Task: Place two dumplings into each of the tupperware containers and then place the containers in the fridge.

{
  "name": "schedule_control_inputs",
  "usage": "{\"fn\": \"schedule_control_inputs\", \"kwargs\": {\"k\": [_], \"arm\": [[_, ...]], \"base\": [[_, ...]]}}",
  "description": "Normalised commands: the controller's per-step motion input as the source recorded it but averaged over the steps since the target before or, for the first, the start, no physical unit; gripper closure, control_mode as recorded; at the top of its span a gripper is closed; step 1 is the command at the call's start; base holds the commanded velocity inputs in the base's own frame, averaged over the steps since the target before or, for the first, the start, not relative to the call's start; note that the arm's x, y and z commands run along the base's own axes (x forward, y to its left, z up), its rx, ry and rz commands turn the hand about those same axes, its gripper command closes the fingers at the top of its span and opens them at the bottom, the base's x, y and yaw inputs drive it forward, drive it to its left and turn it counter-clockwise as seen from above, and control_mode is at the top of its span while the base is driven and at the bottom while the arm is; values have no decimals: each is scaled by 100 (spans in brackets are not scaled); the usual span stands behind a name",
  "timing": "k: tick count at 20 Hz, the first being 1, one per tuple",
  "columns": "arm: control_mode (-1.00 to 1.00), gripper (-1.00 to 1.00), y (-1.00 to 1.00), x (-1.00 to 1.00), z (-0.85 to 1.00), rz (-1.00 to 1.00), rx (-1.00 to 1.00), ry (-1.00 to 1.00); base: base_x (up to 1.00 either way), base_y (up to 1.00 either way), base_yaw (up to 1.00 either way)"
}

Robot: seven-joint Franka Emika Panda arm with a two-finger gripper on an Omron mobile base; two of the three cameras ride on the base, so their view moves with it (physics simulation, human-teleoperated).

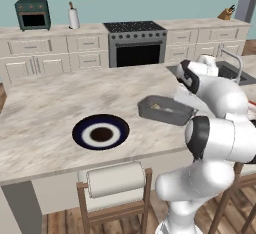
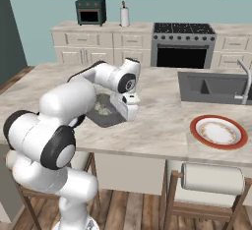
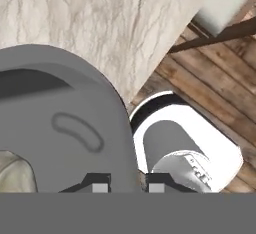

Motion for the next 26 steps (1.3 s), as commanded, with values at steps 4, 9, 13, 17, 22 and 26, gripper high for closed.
{"fn": "schedule_control_inputs", "kwargs": {"k": [4, 9, 13, 17, 22, 26], "arm": [[-100, 100, 47, -53, 18, -66, -19, 2], [-100, 100, 89, -33, 48, -49, -22, 1], [-100, 100, 58, -31, 67, -6, -6, 2], [-100, 100, 35, -62, 35, -4, 0, -4], [-100, 100, 8, -50, 4, -13, 0, -5], [-100, 100, -2, -28, -3, -5, 3, -13]], "base": [[0, 0, 0], [0, 0, 0], [0, 0, 0], [0, 0, 0], [0, 0, 0], [0, 0, 0]]}}
